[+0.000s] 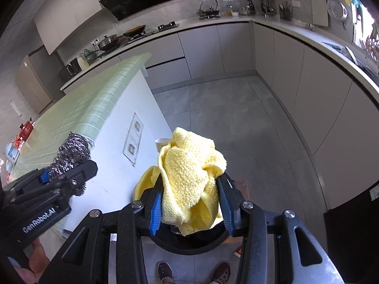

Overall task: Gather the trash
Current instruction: 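Lift the steel wool and yellow cloth and carry both over the bucket, then open both grippers to drop the steel wool and cloth into the bucket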

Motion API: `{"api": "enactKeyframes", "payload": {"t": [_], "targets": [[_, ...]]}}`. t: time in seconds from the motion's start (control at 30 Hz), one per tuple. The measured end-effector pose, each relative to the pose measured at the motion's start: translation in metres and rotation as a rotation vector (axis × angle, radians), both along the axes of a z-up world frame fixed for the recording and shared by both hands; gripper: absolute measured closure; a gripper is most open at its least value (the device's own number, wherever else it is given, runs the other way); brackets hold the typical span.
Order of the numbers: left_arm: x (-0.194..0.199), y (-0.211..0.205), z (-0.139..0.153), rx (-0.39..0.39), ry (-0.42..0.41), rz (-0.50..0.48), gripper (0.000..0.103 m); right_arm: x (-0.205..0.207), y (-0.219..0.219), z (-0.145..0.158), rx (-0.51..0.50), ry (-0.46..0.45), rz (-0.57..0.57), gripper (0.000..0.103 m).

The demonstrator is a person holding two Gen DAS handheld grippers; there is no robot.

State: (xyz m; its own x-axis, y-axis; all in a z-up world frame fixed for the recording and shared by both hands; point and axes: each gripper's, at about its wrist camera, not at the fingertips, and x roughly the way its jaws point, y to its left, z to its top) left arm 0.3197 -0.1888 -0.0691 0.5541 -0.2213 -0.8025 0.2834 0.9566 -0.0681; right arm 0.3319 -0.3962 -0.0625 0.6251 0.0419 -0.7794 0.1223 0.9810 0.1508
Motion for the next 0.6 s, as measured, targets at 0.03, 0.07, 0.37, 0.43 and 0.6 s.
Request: {"api": "enactKeyframes", "payload": {"t": [0.03, 0.07, 0.37, 0.43, 0.6], "targets": [[0.002, -0.003, -0.005, 0.008, 0.012, 0.002, 0.057, 0.001, -0.004, -0.004, 0.002, 0.009, -0.001, 0.059], [0.002, -0.005, -0.009, 0.014, 0.022, 0.003, 0.057, 0.001, -0.007, -0.007, 0.004, 0.016, 0.0, 0.059], [0.009, -0.021, -0.037, 0.063, 0.081, 0.021, 0.056, 0.015, -0.015, -0.037, 0.009, 0.096, 0.039, 0.058], [0.012, -0.023, -0.039, 0.071, 0.086, 0.025, 0.054, 0.017, -0.013, -0.046, 0.011, 0.12, 0.056, 0.057], [0.024, -0.039, -0.048, 0.1, 0.105, 0.027, 0.043, 0.029, -0.012, -0.063, 0.004, 0.168, 0.087, 0.046]]}}
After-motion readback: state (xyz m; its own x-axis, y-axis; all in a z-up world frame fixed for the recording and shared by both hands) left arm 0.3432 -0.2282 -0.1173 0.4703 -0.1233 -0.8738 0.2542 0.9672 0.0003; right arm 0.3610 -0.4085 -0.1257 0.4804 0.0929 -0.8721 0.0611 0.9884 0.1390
